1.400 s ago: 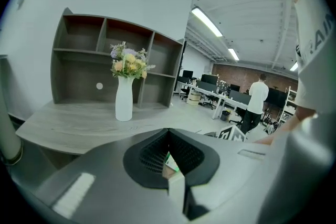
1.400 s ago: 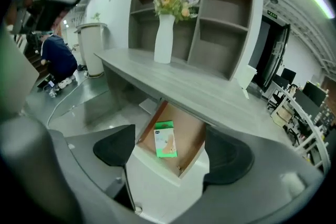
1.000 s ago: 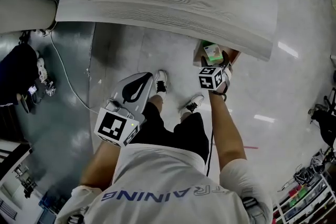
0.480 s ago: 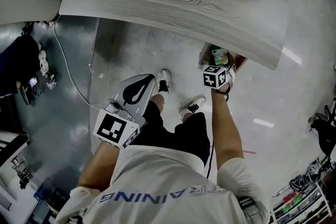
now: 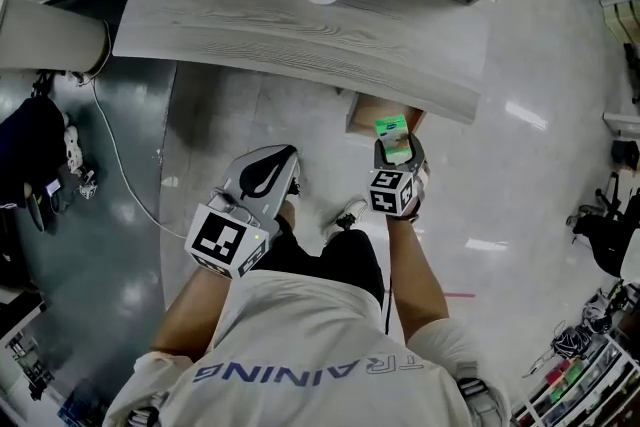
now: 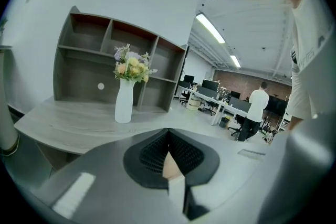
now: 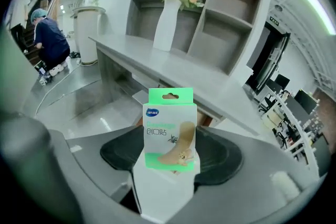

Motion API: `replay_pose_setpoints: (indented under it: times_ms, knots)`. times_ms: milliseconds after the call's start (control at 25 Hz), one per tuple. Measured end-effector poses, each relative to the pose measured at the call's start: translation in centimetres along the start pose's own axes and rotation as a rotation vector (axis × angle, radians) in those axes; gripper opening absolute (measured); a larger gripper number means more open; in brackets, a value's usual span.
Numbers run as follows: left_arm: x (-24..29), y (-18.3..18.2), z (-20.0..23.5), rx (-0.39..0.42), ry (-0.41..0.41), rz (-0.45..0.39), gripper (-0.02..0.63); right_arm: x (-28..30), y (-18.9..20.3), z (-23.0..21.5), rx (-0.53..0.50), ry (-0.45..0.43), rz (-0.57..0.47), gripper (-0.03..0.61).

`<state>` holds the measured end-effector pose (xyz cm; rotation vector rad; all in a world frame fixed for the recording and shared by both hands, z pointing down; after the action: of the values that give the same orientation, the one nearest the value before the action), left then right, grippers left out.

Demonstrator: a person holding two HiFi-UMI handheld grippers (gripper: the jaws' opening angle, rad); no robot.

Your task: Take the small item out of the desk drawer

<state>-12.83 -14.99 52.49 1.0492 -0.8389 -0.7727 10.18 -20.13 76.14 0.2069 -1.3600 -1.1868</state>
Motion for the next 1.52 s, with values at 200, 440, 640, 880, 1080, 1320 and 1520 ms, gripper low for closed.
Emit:
replay_pose_setpoints:
  times_ms: [200,440,640,880,1080,1320,1520]
  knots:
    - [-0.3,-3.2,-1.6,0.016,0.042,-0.06,0.0,-7.3,-6.9,-2.2,0.032,0.012,-0.15,0.318]
    - [0.9,-8.3,-3.6,0.058,0.105,-0.179,0.0,-16.0,-17.8,-6.7,0.134,0.068,-0.389,0.319]
    - [1.2,-12.7,-6.4,0.088,0.165,-0.256,0.0,-23.9,-24.5,-10.7,0.167,0.113,-0.585,0.319]
    - [2.0,-17.8,-9.7,0.128,0.228,-0.369,0.0,-32.0,-29.2,-15.7,0.194,0.195,-0.795,0.319]
    - [2.5,-20.2,-12.1,0.158,0.279,-0.42,0.0,-35.3,-29.5,-18.2,0.267,0.23,-0.839,0.319]
    - [2.8,-20.4,-12.8,0.152,0.292,-0.427,0.0,-35.7,-29.2,-19.6,0.314,0.241,-0.851,0.319]
    - [2.8,-20.3,-12.7,0.137,0.286,-0.421,0.0,-35.8,-29.6,-19.2,0.315,0.209,-0.874,0.319]
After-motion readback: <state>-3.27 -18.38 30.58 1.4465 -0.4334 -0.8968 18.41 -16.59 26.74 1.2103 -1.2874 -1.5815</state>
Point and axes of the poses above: the fingertips, and each gripper's own axes: x forward along the fingers, z to its left, y out of its underside, the point moved 3 cm from there along -x, backward along the fingers, and after that the axes turned 11 degrees about -z, right-handed, at the moved point
